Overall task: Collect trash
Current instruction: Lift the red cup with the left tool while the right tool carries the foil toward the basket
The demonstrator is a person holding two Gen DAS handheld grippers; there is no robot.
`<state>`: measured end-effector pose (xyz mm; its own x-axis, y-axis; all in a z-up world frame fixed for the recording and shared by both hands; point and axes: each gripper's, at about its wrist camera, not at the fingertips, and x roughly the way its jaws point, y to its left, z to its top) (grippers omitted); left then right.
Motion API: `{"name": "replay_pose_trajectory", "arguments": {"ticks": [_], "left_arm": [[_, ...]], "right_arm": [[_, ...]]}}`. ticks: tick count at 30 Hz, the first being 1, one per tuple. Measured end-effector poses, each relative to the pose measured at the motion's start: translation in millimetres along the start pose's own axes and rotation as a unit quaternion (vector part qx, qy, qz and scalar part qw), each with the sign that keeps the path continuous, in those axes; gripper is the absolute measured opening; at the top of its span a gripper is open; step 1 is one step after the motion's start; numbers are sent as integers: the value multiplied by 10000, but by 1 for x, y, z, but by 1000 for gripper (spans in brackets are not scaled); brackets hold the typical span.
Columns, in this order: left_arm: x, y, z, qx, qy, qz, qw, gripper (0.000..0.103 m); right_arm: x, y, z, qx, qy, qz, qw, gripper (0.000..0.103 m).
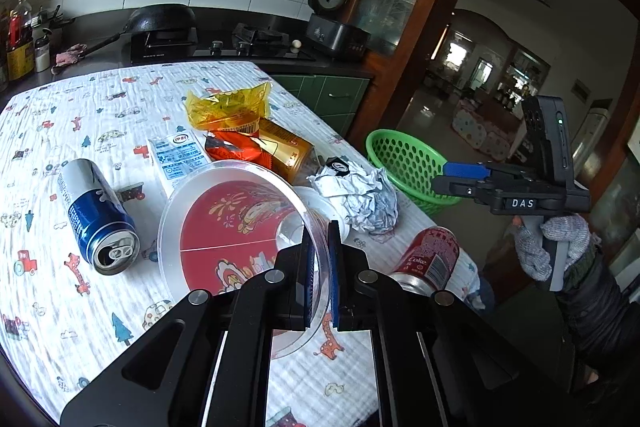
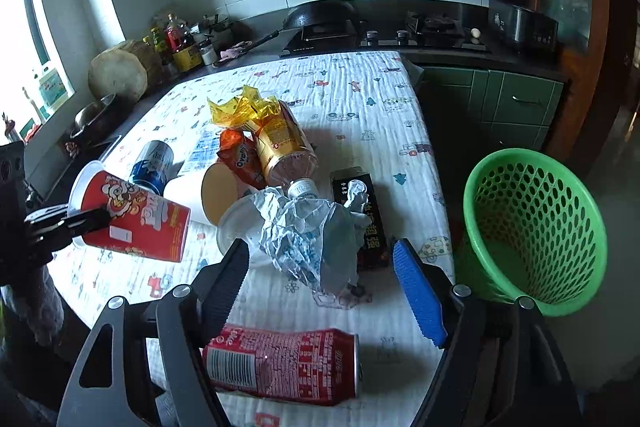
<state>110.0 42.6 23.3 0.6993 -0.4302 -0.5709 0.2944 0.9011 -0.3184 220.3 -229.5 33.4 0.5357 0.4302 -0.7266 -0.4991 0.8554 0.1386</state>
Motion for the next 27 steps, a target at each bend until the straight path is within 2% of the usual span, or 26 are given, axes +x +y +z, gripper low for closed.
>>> {"name": "replay_pose_trajectory", "arguments": {"ticks": [4, 12, 18, 19, 21, 27], "left_arm": [[0, -2, 2, 19, -34, -14, 10000, 5], [-1, 5, 11, 2, -55, 71, 10000, 5], [-3, 8, 18, 27, -104, 118, 9999, 5], [-2, 8, 20, 29, -108, 112, 9999, 5], [-1, 8, 22, 40, -106, 111, 9999, 5], [-2, 2, 28, 160, -112, 102, 9998, 5]], "right_arm": [[15, -2, 0, -141, 150, -47, 9998, 79], [77, 7, 13, -324, 690, 104, 9970, 84], [105, 18, 15, -640, 1068, -144, 9921, 83], [108, 19, 14, -665, 1092, -206, 9916, 81], [107, 19, 14, -607, 1061, -230, 9922, 69], [96, 17, 14, -484, 975, -145, 9940, 50]]}}
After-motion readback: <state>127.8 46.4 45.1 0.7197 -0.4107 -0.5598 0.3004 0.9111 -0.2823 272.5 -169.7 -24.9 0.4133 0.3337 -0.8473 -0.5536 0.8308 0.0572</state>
